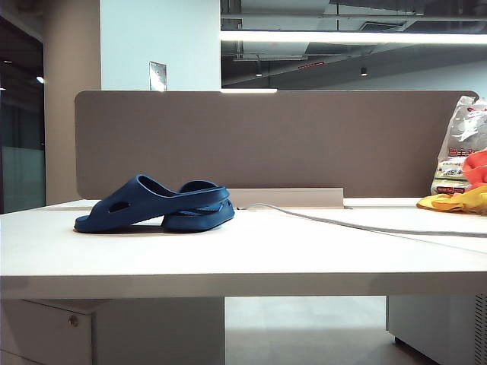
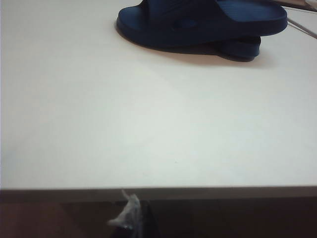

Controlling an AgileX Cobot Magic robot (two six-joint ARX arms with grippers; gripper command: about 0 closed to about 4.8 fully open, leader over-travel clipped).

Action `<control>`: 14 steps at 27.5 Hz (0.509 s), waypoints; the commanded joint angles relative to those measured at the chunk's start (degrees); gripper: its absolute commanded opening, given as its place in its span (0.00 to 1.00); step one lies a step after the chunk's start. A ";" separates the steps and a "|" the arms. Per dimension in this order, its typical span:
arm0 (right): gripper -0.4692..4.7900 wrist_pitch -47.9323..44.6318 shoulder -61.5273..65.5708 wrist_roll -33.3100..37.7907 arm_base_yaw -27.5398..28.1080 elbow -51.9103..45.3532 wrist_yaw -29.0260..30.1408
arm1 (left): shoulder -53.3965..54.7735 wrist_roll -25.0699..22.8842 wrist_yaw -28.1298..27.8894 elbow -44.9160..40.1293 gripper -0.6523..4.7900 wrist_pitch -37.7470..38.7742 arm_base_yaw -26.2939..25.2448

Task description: Interlock the pair of blue slippers on the table with their fronts facing up.

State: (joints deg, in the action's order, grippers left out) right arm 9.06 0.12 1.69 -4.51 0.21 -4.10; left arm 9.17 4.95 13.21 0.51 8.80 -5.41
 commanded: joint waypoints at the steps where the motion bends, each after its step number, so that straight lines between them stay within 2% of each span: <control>1: 0.09 -0.72 0.04 0.20 -0.11 -0.02 0.15 | 0.04 7.19 0.96 0.02 0.11 0.42 0.02; 8: 0.09 -0.72 0.04 0.24 -0.13 -0.02 0.17 | 0.04 7.85 0.96 0.02 0.11 0.39 0.02; 9: 0.09 -0.70 0.04 2.05 -0.13 -0.02 0.44 | 0.04 10.60 1.40 0.02 0.11 0.33 0.02; 10: 0.09 -0.70 0.04 7.06 -0.13 -0.02 1.53 | 0.04 14.21 2.03 0.02 0.11 0.22 0.02; 13: 0.09 -1.49 0.04 29.29 -0.15 -0.02 6.73 | 0.04 34.56 5.44 0.13 0.11 -4.83 0.02; 14: 0.09 -2.45 0.04 33.38 -0.15 -0.02 7.76 | 0.04 38.77 8.37 0.31 0.11 -8.33 0.00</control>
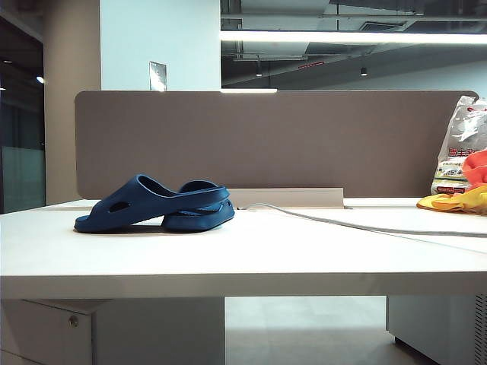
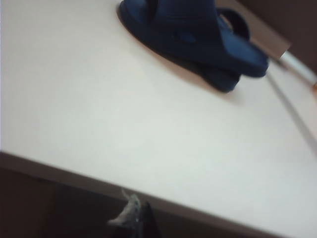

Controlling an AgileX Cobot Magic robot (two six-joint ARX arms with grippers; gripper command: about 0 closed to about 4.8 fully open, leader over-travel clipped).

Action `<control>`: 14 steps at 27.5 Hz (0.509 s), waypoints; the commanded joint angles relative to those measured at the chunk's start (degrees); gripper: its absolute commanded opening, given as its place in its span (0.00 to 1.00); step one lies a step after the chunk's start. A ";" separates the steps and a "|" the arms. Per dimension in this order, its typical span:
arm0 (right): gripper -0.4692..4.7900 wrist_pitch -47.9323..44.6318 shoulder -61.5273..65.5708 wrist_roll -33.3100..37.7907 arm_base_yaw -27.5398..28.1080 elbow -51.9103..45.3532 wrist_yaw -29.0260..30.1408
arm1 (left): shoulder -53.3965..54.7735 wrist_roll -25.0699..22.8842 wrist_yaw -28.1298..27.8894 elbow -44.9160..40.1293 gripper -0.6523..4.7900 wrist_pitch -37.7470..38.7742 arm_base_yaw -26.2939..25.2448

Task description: Interlock the pair of blue slippers on the table with their fronts facing up.

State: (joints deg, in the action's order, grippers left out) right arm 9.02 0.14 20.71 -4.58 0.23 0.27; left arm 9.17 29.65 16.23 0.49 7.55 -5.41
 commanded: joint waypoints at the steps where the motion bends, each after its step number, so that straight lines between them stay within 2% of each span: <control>1: 0.09 -5.14 0.02 18.99 -0.09 -0.04 5.14 | 0.04 16.90 8.76 0.74 0.11 -12.79 0.00; 3: 0.09 -11.34 0.02 20.24 -0.09 -0.04 9.68 | 0.04 20.24 9.86 3.52 0.11 -21.62 0.00; 5: 0.09 -15.69 0.02 20.22 -0.07 0.00 11.89 | 0.22 20.20 7.56 7.91 0.11 -20.92 -0.02; 7: 0.09 -16.94 0.04 20.26 -0.09 0.61 12.81 | 1.11 18.03 4.92 13.35 0.11 -17.77 -0.02; 10: 0.09 -11.15 0.04 19.58 -0.07 3.30 12.61 | 6.27 10.60 4.33 24.06 0.11 -9.62 -0.02; 11: 0.09 -7.15 0.04 17.73 -0.07 5.11 11.76 | 12.11 6.45 5.90 32.33 0.11 -3.02 -0.02; 14: 0.09 -0.37 0.04 13.20 -0.07 8.83 7.74 | 24.76 1.64 12.66 47.34 0.11 6.58 -0.02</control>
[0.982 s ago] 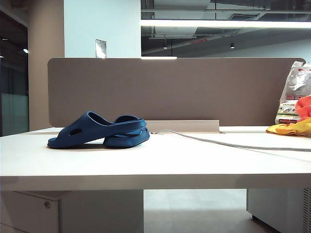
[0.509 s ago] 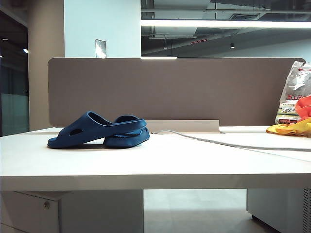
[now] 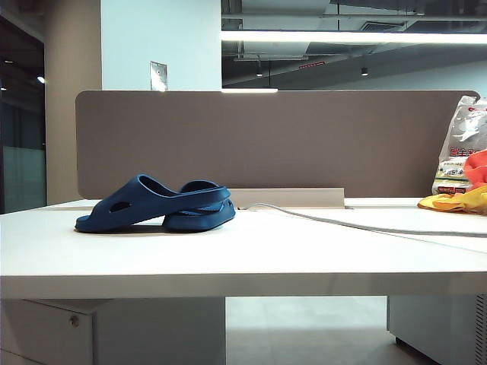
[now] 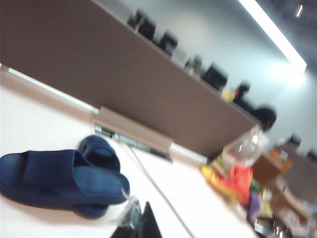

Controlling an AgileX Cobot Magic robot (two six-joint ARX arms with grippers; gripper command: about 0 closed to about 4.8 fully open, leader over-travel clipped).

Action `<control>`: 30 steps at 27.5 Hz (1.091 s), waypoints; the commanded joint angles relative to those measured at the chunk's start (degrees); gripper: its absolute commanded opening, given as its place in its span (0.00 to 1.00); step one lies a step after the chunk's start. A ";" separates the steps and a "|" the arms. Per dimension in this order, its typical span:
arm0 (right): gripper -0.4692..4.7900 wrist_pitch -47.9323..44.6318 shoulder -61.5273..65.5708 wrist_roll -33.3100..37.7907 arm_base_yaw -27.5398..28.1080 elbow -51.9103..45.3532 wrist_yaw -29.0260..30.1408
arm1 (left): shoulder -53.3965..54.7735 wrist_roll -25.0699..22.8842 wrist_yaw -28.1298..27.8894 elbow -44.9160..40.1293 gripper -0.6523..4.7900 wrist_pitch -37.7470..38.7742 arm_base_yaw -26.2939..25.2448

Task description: Interlock the pair of blue slippers on the table with their fronts facing up.

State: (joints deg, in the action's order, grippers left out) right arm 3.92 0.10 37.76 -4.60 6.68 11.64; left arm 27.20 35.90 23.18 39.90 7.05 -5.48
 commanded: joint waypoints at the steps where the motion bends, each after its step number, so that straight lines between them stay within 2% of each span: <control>1: 0.09 6.60 0.09 -5.09 -0.04 3.69 -6.27 | 12.85 -7.10 8.52 13.60 0.12 10.23 0.07; 4: 0.09 7.91 0.09 -6.51 -0.04 4.92 -8.59 | 26.16 -8.48 11.93 20.15 0.18 11.96 0.04; 8: 0.09 7.96 0.09 -6.47 -0.09 4.92 -7.76 | 39.60 -8.48 15.82 22.73 0.18 10.03 0.00; 10: 0.09 7.91 0.09 -6.43 -0.07 4.92 -6.62 | 49.75 -5.05 21.49 22.99 0.26 2.99 -0.02; 13: 0.09 7.93 0.09 -6.43 -0.07 4.92 -4.00 | 58.27 1.46 24.09 23.02 0.38 -6.34 -0.87; 16: 0.09 7.91 0.09 -6.36 -0.07 4.92 -2.23 | 65.55 7.69 24.02 24.11 0.38 -14.51 -1.44; 18: 0.09 8.09 0.09 -6.38 -0.07 4.92 -0.90 | 69.40 9.03 23.98 25.92 0.38 -16.79 -1.79; 22: 0.09 8.26 0.09 -6.38 -0.09 4.92 -0.07 | 76.91 9.07 24.04 32.72 0.38 -15.65 -2.21; 25: 0.09 8.24 0.09 -6.38 -0.07 4.92 -0.07 | 81.37 7.17 23.91 38.25 0.38 -12.39 -2.56; 27: 0.09 8.33 0.09 -6.36 -0.07 4.94 -0.07 | 83.91 4.70 22.93 41.79 0.38 -8.90 -2.56; 30: 0.09 8.33 0.09 -6.36 -0.07 4.94 -0.11 | 86.42 -2.01 19.17 46.10 0.38 -0.63 -2.64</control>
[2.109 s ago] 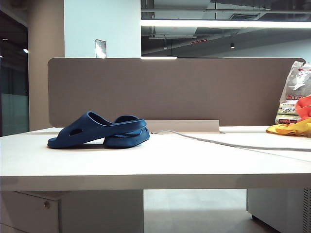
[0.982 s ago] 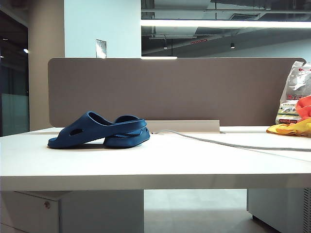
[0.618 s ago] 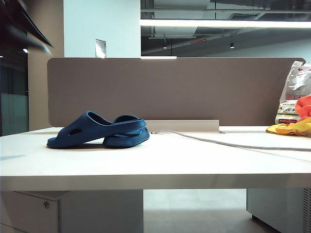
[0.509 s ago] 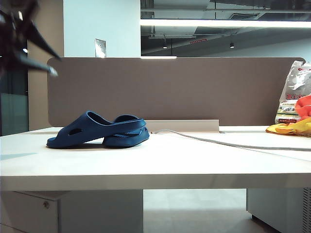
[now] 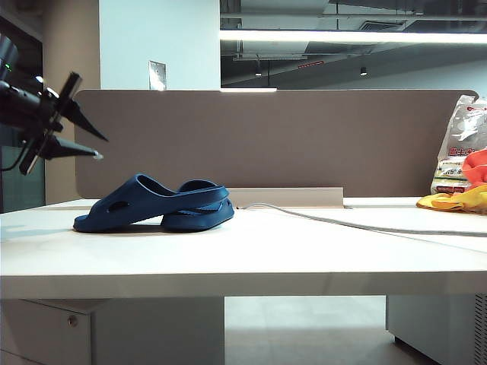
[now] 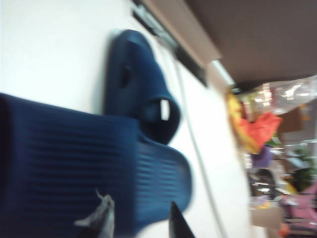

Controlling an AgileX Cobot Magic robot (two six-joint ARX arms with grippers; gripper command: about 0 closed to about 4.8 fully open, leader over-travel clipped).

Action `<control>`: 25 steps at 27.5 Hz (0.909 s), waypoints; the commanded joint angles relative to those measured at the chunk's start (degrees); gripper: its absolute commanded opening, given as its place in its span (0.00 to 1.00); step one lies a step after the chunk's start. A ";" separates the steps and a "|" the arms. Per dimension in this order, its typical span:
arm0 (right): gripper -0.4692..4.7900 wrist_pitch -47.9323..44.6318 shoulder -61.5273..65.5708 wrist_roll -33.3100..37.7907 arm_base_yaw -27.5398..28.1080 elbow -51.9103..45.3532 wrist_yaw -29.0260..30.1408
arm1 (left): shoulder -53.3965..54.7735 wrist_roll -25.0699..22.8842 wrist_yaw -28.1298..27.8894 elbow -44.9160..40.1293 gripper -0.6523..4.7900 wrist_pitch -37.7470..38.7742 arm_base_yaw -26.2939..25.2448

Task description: Interlock the pair of blue slippers on the table with their fronts facing up.

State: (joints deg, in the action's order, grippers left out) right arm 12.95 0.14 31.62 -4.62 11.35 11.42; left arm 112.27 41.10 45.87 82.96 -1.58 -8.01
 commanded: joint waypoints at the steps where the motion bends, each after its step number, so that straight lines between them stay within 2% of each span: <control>1: 0.09 -0.72 0.04 -0.22 -0.04 0.26 0.07 | 2.03 -9.90 -4.87 4.33 0.38 10.91 -0.13; 4: 0.09 -0.72 0.04 -0.24 -0.04 0.26 -0.22 | 3.06 -13.79 -6.69 5.73 0.38 14.38 -0.33; 9: 0.09 -0.74 0.04 -0.20 -0.04 0.26 -2.67 | 4.90 -15.65 -6.60 5.53 0.38 15.26 -0.33; 13: 0.09 -0.77 0.04 -0.17 -0.04 0.26 -2.51 | 7.43 -15.61 -3.43 5.55 0.40 14.88 -0.33; 16: 0.09 -0.72 0.04 -0.13 -0.04 0.26 -2.32 | 8.92 -15.61 -3.17 5.57 0.41 14.45 -0.37; 21: 0.09 -0.70 0.04 -0.07 -0.04 0.42 -2.29 | 10.32 -13.49 0.70 5.60 0.41 9.84 -0.48; 25: 0.09 -0.70 0.04 0.11 -0.04 0.39 -2.32 | 10.51 -13.14 0.72 5.60 0.41 7.50 -0.66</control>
State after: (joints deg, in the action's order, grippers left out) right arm 12.99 0.14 31.68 -4.62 11.38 9.04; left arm 122.83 27.92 45.91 88.36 7.62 -8.47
